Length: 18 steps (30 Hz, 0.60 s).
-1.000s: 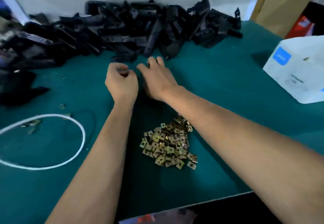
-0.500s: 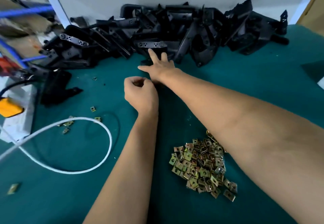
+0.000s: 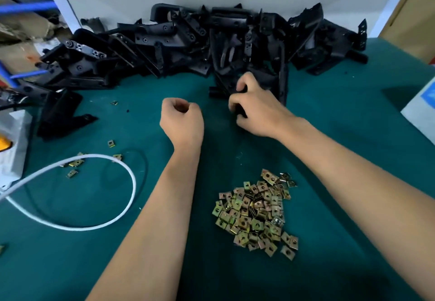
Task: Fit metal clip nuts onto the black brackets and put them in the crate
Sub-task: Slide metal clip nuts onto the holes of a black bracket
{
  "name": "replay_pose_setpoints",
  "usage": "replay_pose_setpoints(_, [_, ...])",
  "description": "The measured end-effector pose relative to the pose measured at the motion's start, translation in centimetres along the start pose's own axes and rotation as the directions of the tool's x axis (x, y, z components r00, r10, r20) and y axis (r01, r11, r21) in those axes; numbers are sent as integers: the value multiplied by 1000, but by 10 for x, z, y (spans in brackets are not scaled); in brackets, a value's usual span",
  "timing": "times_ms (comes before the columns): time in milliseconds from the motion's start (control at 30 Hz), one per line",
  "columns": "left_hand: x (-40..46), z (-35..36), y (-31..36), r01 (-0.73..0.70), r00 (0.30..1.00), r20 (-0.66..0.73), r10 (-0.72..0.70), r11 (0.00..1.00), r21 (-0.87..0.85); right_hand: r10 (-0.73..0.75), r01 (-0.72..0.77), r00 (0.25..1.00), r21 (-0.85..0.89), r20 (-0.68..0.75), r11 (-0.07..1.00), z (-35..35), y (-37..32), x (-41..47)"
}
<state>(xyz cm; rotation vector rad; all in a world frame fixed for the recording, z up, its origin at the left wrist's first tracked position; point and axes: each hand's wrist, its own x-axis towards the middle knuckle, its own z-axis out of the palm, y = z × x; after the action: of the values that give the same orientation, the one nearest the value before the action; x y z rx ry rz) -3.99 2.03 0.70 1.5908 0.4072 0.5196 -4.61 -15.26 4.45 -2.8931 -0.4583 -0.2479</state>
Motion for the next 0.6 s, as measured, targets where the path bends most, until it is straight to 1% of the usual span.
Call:
replay_pose_setpoints(100, [-3,0,0,-50,998,49,46,997,64,36,-33,999,72,-38,997,-10,19,-28])
replay_pose_setpoints(200, [-8,1,2,-110,988,122,97,988,109,140,-115,978,160,-155,980,-19,39,-42])
replay_pose_setpoints(267, [-13,4,4,-162,972,192,138,980,113,237,-181,931,210,-279,961,-22,50,-45])
replay_pose_setpoints(333, [-19,6,6,-197,952,256,166,975,99,360,-250,866,322,-348,913,-22,57,-46])
replay_pose_setpoints(400, [-23,6,8,-211,942,286,178,974,88,496,-293,802,505,-332,812,-21,61,-46])
replay_pose_setpoints(467, [-25,7,7,-213,936,302,181,974,77,585,-304,751,627,-305,717,-20,65,-46])
replay_pose_setpoints(567, [-25,8,7,-197,932,323,166,978,67,683,-338,701,747,-207,573,-20,72,-48])
replay_pose_setpoints(600, [-25,9,7,-192,930,331,161,979,63,694,-355,691,742,-201,568,-22,73,-50])
